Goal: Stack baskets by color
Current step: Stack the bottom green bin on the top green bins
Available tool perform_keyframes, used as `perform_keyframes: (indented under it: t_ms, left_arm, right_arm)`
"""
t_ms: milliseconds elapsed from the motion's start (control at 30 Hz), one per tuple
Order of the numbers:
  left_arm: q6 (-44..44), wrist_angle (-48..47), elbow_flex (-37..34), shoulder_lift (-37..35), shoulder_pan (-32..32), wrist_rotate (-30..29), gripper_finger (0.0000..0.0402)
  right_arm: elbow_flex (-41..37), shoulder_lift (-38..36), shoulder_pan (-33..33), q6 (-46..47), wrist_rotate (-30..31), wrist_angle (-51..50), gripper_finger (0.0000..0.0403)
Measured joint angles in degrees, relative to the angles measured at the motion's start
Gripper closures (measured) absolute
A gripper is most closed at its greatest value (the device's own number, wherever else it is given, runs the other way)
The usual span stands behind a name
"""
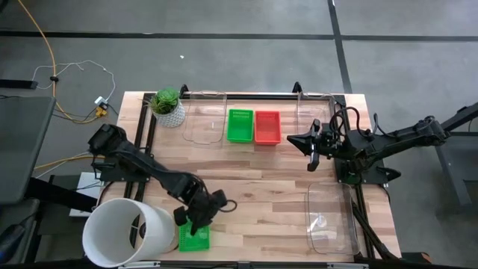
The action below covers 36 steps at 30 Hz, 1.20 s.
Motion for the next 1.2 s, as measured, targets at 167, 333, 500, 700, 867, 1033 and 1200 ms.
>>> perform_keyframes:
  t_ms: [167,333,500,700,867,1033,1200]
  left_arm:
    - [0.73,0.35,0.0,2.56,-0.28,-0.21,0.0264]
    - [0.75,0.43,0.0,5.15,-0.26,-0.27,0.0264]
    - [0.75,0.45,-0.05,6.64,-0.11,-0.27,0.0264]
    - [0.86,2.76,-0.04,6.56,0.77,-0.19,0.0298]
    - [1.09,2.72,-0.04,6.55,1.95,0.28,0.0369]
    - [2.19,2.89,-0.04,6.48,3.74,0.5,0.039]
    - [3.29,2.89,-0.02,6.4,7.34,-1.96,0.0398]
  right_arm:
    - [0.0,0.0,0.0,0.18,0.11,-0.81,0.0403]
    - [0.0,0.0,0.0,0.61,0.12,-1.26,0.0403]
    - [0.0,0.0,-0.01,0.61,0.16,-1.23,0.0403]
    - [0.0,0.0,0.0,0.61,0.33,-1.27,0.0403]
    - [0.0,0.0,0.0,0.8,0.32,-1.27,0.0403]
    - [0.0,0.0,0.0,1.53,0.32,-1.33,0.0403]
    - [0.0,0.0,-0.01,1.53,0.32,-1.33,0.0403]
